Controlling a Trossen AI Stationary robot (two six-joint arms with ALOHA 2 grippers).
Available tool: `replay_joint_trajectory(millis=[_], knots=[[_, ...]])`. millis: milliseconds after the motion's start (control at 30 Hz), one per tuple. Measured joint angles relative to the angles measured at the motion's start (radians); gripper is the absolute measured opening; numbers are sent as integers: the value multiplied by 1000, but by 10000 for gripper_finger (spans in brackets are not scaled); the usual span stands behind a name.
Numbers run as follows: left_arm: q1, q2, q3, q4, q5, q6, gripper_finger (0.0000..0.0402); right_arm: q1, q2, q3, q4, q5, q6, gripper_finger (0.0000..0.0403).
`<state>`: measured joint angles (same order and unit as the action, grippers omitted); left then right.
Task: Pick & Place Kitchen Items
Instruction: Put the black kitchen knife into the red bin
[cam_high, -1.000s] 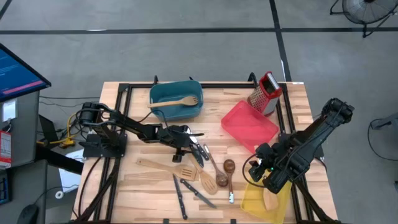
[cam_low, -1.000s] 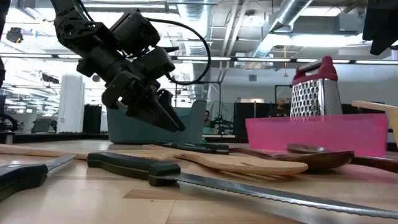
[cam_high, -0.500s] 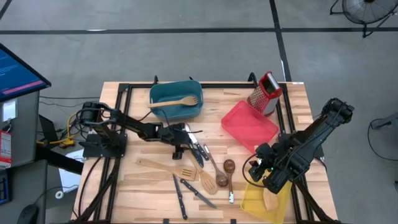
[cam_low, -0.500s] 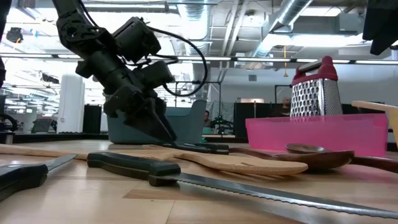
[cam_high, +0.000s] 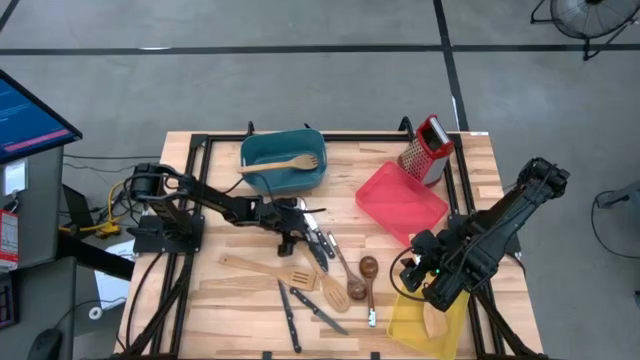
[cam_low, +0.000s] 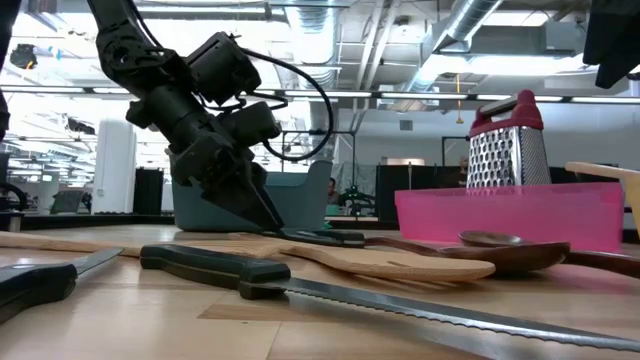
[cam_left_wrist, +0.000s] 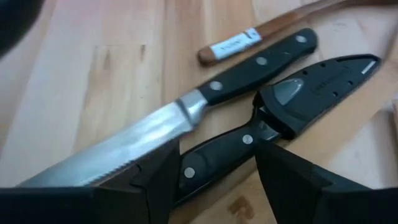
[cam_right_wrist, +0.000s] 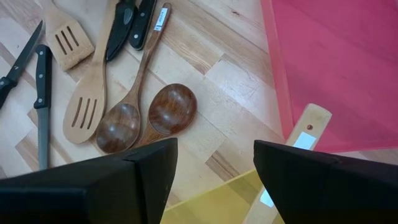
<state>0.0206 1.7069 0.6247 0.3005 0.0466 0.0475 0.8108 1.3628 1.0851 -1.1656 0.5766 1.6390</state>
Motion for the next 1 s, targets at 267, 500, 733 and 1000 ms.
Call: replay_joint_trajectory(millis=[267, 500, 733, 1000], knots=[[-45, -5, -3, -19, 6, 77, 200, 0, 0, 0, 1, 0, -9, 221], [-47, -25, -5, -14, 12, 150, 200, 0, 0, 0, 3, 0, -19, 221], [-13, -23, -3, 6, 104, 159, 200, -1, 0, 0, 3, 0, -26, 221], [32, -21, -4, 14, 110, 165, 200, -1, 0, 0, 6, 0, -26, 221]])
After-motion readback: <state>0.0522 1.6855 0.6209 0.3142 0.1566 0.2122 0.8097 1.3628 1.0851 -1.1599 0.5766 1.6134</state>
